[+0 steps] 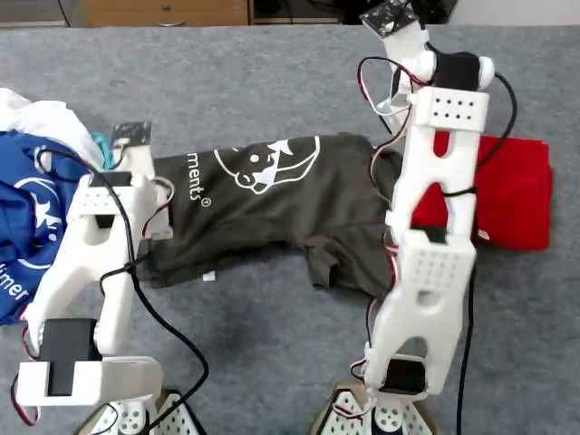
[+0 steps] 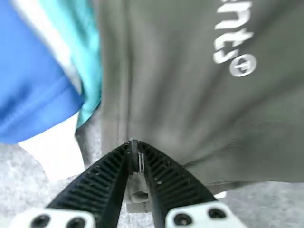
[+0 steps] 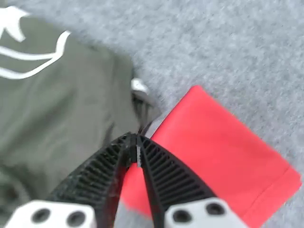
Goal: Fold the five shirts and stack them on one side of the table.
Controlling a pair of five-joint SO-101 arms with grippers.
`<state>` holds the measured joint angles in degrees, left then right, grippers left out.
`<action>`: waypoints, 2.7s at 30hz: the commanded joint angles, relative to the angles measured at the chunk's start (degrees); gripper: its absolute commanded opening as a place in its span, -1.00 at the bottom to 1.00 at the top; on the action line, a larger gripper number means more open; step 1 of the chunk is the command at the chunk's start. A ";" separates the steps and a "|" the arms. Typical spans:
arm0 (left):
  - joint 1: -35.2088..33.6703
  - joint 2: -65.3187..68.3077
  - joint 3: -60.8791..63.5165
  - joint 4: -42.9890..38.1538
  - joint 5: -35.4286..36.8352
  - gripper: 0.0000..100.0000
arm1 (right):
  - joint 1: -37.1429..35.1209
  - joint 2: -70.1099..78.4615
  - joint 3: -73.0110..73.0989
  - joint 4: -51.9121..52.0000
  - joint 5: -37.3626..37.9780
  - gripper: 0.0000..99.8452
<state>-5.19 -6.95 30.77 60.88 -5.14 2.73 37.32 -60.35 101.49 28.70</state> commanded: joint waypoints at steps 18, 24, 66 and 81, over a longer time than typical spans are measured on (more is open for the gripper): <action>-5.19 33.54 -31.56 -24.44 -0.62 -0.96 | 3.82 -1.27 45.67 -34.37 1.32 -1.00; -7.91 41.71 -41.58 -24.35 -0.62 -0.96 | 6.20 3.03 35.91 -30.15 3.87 -1.00; -8.35 -24.22 35.69 -37.19 -1.93 -0.96 | 2.51 -75.65 111.08 -23.38 44.57 -0.70; -8.35 -23.60 34.64 -38.33 -1.93 -0.96 | -3.47 -58.51 118.29 -44.92 45.98 -0.67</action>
<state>-13.27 -30.33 66.11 23.34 -7.60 0.53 -22.90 58.77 59.74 73.98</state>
